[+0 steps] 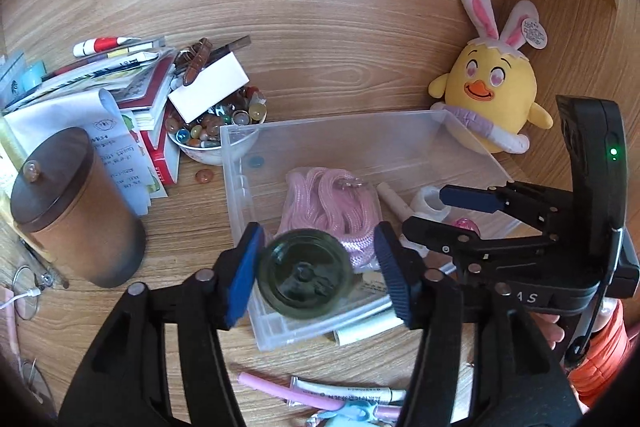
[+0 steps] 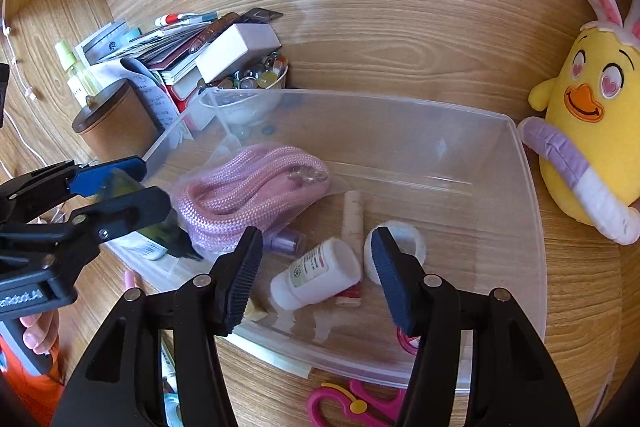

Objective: Organize objects
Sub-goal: 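Lower the green bottle and pill bottle into the clear box and open both grippers, then move the left gripper to the light-blue lotion tube while the right approaches the blue Max box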

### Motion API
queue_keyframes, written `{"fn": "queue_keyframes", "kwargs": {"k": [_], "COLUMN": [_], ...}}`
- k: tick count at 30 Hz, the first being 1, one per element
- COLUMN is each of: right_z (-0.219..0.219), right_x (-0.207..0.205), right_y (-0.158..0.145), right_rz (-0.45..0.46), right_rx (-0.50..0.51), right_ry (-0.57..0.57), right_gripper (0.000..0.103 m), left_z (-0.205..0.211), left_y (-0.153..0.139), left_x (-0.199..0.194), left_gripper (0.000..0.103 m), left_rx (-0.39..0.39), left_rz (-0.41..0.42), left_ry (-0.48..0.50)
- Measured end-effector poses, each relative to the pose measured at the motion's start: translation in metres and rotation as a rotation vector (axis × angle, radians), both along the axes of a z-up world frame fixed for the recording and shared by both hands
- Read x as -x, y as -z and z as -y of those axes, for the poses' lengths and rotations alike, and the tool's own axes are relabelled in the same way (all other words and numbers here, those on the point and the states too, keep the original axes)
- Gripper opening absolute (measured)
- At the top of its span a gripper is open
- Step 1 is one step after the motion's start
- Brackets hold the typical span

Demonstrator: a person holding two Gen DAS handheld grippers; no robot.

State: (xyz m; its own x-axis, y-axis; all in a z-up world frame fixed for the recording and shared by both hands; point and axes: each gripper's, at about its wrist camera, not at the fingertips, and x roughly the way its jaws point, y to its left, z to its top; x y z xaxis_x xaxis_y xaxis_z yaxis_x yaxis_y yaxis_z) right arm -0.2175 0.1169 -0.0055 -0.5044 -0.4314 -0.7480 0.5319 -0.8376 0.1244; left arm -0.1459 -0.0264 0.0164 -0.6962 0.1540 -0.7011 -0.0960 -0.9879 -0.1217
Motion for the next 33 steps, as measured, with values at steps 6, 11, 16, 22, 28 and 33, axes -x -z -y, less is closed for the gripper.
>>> {"fn": "queue_keyframes", "kwargs": {"k": [6, 11, 16, 22, 28, 33], "right_z": [-0.010, -0.029, -0.055, -0.078, -0.097, -0.095], "right_x": [-0.014, -0.033, -0.055, -0.072, -0.084, -0.104], "right_y": [-0.012, -0.023, -0.025, -0.006, 0.015, 0.022], "right_rz": [-0.039, -0.091, -0.137, -0.123, -0.050, -0.029], "right_rx": [0.003, 0.007, -0.029, -0.103, -0.103, -0.070], "right_ry": [-0.004, 0.007, 0.037, 0.061, 0.084, 0.036], "right_gripper": [0.061, 0.072, 0.074, 0.078, 0.078, 0.078], "left_z": [0.000, 0.002, 0.005, 0.004, -0.007, -0.031], "left_y": [-0.010, -0.015, -0.005, 0.021, 0.048, 0.063], "left_x": [-0.024, -0.049, -0.068, -0.088, -0.112, -0.124], "left_gripper": [0.085, 0.096, 0.098, 0.098, 0.098, 0.098], "left_rx": [0.033, 0.068, 0.077, 0.070, 0.033, 0.028], "left_rz": [-0.040, -0.079, -0.046, 0.047, 0.126, 0.155], "left_ry": [-0.019, -0.041, -0.037, -0.034, -0.025, 0.009]}}
